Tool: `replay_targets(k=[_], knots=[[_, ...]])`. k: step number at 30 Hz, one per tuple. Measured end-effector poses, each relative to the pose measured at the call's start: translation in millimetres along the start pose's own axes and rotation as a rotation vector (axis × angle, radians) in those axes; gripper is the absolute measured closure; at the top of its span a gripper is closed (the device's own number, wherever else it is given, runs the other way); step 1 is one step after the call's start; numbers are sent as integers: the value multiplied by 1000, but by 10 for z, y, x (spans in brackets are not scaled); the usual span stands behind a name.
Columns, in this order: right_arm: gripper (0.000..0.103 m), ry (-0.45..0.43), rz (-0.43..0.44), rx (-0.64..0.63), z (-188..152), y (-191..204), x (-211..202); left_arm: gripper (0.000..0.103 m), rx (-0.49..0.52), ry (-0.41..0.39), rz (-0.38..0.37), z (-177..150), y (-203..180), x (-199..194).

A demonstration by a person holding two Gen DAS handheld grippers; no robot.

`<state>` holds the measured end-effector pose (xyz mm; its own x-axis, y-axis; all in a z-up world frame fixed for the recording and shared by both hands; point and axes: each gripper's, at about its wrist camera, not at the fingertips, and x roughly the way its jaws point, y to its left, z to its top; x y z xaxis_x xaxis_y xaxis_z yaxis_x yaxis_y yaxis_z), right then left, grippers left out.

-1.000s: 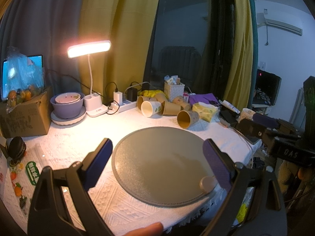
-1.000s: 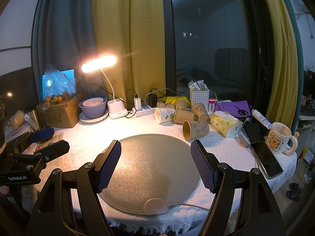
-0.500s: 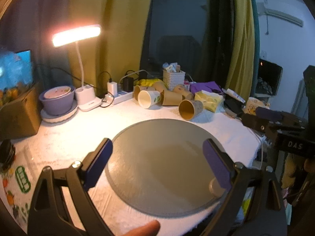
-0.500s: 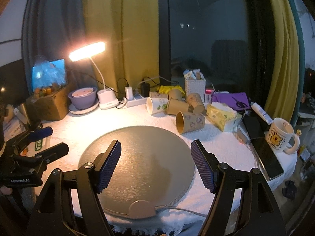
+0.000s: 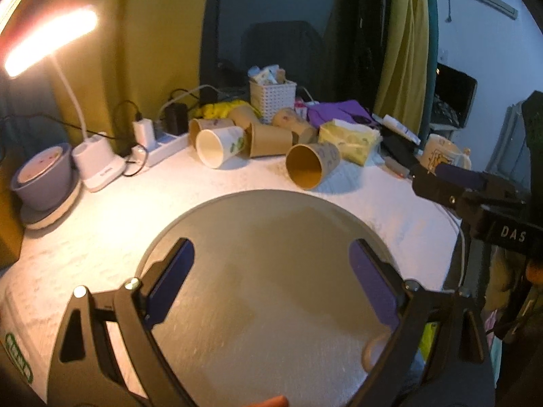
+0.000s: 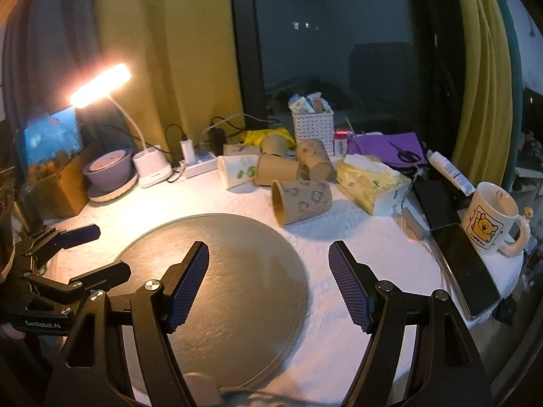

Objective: Flip cup upright
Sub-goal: 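Move the right tool toward the beige printed cup lying on its side, then close the right gripper around the side of the beige printed cup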

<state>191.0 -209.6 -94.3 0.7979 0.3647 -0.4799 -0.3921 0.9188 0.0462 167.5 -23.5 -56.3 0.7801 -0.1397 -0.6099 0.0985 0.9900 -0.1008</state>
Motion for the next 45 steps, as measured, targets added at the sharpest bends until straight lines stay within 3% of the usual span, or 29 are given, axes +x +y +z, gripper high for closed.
replay_targets(k=[15, 29, 34, 43, 45], knots=[[27, 84, -65, 69, 74, -631, 664, 9, 96, 79, -77, 486, -131, 982], [27, 109, -67, 122, 163, -1027, 1137, 9, 202, 37, -127, 993, -379, 1746], [27, 105, -68, 133, 198, -1129, 1235, 9, 239, 55, -132, 1046, -420, 2027], [27, 125, -73, 172, 129, -1244, 1337, 10, 310, 171, -190, 970, -541, 2413], [27, 126, -78, 175, 120, -1253, 1328, 17, 318, 188, -210, 926, -551, 2448]])
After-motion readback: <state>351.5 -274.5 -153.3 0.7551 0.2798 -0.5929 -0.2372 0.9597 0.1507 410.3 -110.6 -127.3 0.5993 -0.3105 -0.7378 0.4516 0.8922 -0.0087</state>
